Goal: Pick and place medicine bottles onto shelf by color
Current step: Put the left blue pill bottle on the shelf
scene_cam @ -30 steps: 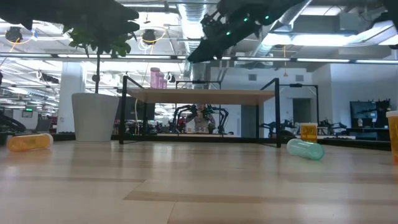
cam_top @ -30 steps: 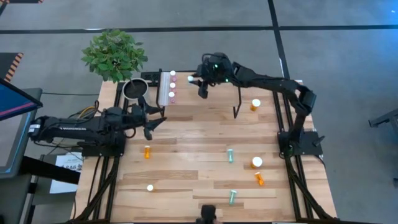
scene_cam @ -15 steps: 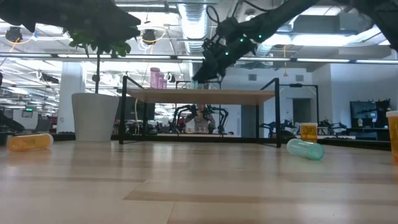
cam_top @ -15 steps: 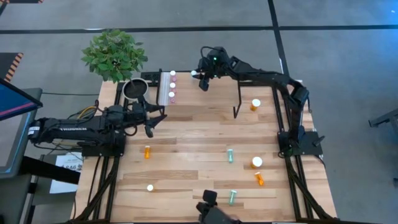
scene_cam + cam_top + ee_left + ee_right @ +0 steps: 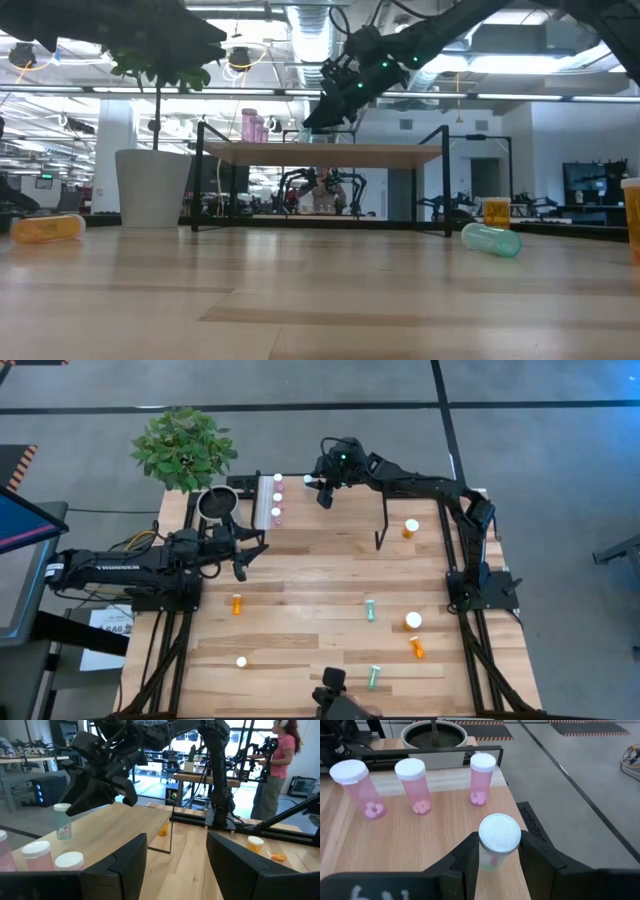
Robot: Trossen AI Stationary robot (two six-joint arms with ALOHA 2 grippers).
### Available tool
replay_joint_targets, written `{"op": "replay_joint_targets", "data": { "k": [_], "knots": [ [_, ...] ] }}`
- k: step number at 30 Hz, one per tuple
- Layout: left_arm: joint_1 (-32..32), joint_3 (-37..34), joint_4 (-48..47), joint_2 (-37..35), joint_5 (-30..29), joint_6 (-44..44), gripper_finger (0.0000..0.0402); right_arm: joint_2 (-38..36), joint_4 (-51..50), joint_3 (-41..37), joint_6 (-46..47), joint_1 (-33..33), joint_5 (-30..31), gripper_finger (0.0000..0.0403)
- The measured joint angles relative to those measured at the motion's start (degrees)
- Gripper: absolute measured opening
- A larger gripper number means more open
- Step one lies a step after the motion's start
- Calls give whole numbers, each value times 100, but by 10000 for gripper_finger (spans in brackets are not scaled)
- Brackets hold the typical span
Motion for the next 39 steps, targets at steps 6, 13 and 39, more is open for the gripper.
{"op": "replay_joint_targets", "data": {
  "k": [6,13,39],
  "knots": [
    [0,0,-7,0,0,-4,194,0,-1,0,6,7,4,148],
    [0,0,-7,0,-2,-12,194,0,-19,-2,46,86,7,148],
    [0,0,37,-2,-2,-63,194,-4,34,-7,-63,122,192,148]
  ]
}}
